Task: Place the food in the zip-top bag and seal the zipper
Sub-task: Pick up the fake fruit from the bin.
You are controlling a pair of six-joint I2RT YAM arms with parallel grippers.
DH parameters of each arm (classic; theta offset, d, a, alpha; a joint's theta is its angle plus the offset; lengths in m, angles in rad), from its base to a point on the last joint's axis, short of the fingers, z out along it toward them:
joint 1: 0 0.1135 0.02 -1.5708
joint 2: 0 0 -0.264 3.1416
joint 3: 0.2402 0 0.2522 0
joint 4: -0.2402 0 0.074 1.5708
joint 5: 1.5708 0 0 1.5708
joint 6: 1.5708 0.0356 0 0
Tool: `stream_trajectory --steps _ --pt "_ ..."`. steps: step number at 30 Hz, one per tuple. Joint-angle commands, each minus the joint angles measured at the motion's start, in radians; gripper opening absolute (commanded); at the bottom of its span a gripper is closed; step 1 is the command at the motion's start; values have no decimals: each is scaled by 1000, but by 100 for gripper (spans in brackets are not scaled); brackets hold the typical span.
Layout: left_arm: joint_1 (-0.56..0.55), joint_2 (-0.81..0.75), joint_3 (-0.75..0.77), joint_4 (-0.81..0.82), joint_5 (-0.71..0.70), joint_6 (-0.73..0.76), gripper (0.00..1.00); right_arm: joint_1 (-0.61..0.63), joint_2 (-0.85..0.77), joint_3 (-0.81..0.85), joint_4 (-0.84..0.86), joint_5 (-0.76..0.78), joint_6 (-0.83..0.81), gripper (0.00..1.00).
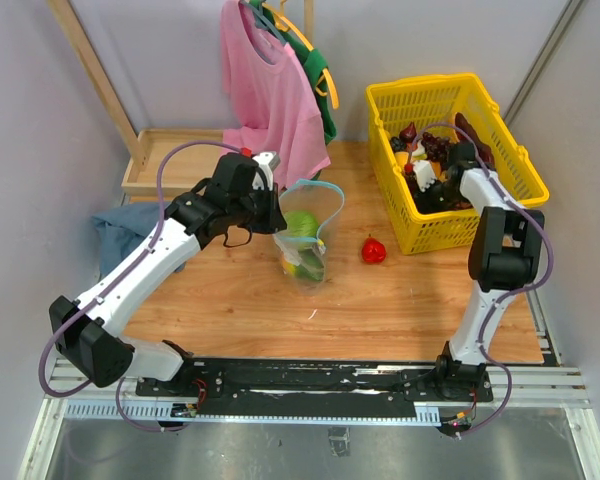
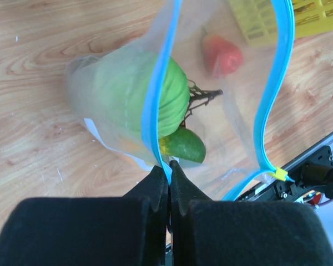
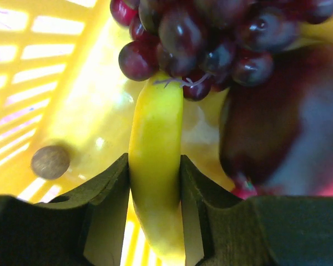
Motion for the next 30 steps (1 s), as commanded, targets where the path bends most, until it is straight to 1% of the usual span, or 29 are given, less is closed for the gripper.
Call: stream_trajectory --steps 1,4,6,12,21,25,30 --pt "-3 -20 53 22 15 34 0 9 -162 -3 38 -10 41 10" --pt "-2 -16 56 27 22 34 0 9 -230 -14 60 -20 88 9" --pt "-2 -11 54 30 30 34 0 10 -275 -27 84 -22 148 8" --pt "-3 -5 37 30 22 29 0 11 -395 -98 212 14 389 6" --pt "-2 -8 7 46 28 20 0 11 -509 -169 361 28 702 4" --pt "-2 -14 0 54 25 15 0 15 -595 -193 427 44 818 1" --pt "-2 -10 -1 57 26 6 0 33 -705 -225 488 62 962 1"
